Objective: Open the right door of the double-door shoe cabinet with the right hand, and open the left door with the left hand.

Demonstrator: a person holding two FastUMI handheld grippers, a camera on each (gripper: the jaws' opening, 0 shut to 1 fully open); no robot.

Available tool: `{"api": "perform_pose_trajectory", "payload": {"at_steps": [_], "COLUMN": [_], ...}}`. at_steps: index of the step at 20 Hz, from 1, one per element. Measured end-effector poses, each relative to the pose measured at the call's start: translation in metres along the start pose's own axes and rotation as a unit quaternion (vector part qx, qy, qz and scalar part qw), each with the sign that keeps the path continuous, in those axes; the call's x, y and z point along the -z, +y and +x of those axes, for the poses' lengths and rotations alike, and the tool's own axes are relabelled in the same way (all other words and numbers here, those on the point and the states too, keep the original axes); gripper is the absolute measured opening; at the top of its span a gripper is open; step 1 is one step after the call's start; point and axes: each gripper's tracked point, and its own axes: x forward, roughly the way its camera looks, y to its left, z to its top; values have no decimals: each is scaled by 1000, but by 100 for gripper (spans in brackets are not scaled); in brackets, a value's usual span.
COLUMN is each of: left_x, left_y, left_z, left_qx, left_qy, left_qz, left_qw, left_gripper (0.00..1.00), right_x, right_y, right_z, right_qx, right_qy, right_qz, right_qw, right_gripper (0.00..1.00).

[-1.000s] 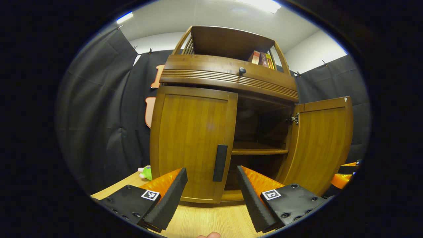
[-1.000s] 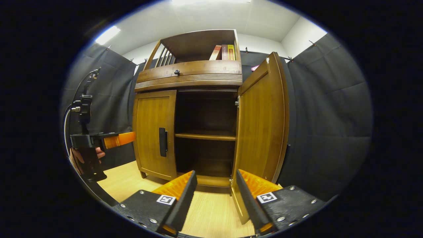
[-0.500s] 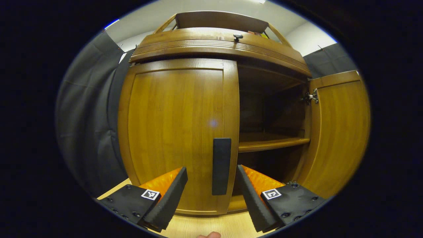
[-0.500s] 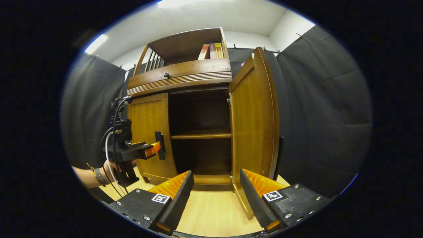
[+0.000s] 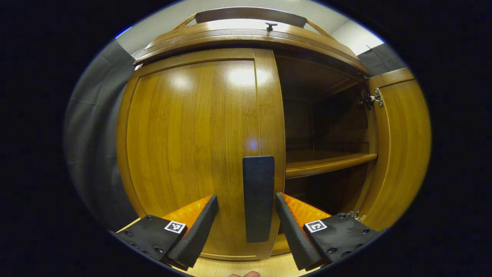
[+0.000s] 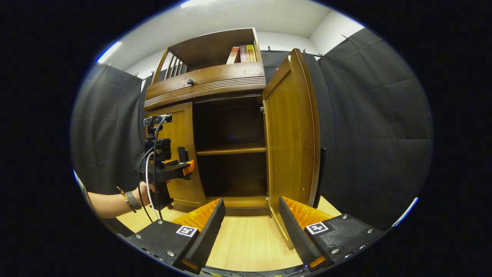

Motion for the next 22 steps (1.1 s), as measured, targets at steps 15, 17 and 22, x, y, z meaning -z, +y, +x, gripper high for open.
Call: {"api": "perform_pose_trajectory", "payload": {"at_steps": [15, 17, 22], "left_x": [1, 3, 3], "left_y": [-13, -12, -10], "left_z": [1, -2, -38], "left_qx": [13, 10, 24], "left_qy": [8, 14, 24], "left_qz": [-26, -22, -26], "left_qw": [1000, 1000, 999], "left_gripper": [40, 34, 32], "right_x": [-3, -2, 3], "right_y": [4, 5, 13], "right_z": [-7, -11, -15], "right_qx": [-1, 1, -4], "right_qy": [0, 1, 11], "right_qz": [10, 12, 4], "right_qw": [1000, 1000, 1000], "right_gripper": [87, 87, 87]}}
